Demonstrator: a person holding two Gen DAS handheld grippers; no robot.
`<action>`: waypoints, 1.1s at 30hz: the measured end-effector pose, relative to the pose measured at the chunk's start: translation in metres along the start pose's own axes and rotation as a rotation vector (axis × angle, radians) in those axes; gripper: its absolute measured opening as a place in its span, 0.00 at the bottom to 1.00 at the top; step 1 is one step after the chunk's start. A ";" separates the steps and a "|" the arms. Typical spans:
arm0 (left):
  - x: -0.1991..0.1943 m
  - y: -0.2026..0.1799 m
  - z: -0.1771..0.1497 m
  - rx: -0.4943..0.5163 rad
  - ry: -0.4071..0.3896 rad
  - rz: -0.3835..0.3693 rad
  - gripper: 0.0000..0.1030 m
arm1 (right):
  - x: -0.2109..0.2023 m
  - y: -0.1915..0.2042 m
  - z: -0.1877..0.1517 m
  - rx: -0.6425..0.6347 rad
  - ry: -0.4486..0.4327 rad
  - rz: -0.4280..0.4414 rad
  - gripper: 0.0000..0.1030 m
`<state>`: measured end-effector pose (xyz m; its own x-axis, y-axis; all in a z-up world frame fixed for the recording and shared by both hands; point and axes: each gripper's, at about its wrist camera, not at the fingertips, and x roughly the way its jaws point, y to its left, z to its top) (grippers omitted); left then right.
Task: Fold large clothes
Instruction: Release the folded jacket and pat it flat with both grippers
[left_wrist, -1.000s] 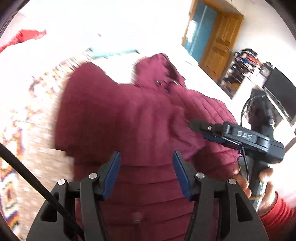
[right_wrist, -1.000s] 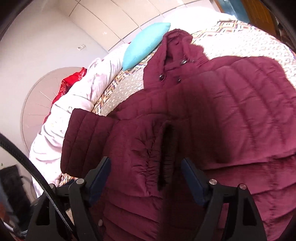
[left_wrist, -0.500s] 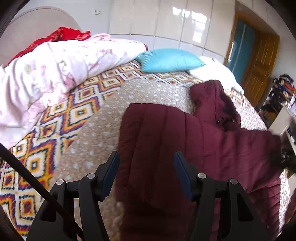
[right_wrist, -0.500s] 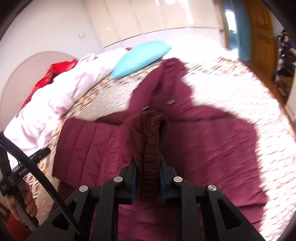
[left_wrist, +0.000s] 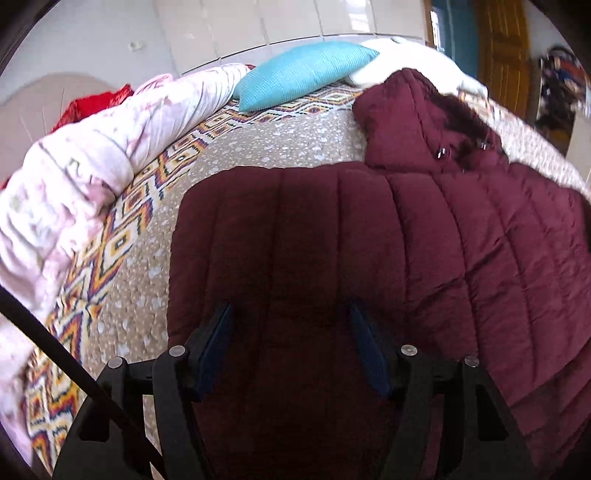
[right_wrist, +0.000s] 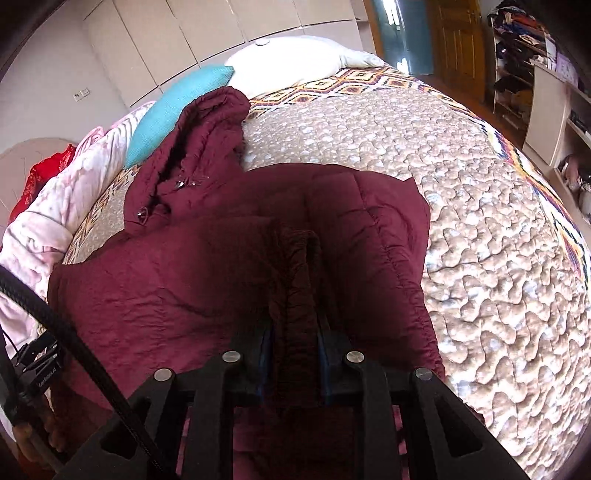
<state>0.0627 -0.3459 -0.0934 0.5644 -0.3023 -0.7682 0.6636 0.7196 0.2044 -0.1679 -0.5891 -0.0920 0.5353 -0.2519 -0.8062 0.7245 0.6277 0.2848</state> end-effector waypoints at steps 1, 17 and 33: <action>0.001 0.000 -0.001 0.006 -0.003 0.005 0.63 | 0.002 0.000 0.000 0.002 -0.005 -0.004 0.22; -0.155 0.066 -0.045 -0.123 -0.082 -0.118 0.63 | -0.119 -0.014 -0.030 0.009 -0.159 -0.113 0.65; -0.431 0.149 -0.011 -0.231 -0.312 -0.184 0.63 | -0.236 -0.015 -0.059 -0.099 -0.203 -0.065 0.70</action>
<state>-0.0872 -0.1019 0.2613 0.5917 -0.5879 -0.5516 0.6599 0.7462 -0.0874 -0.3306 -0.4953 0.0635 0.5724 -0.4313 -0.6974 0.7196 0.6720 0.1750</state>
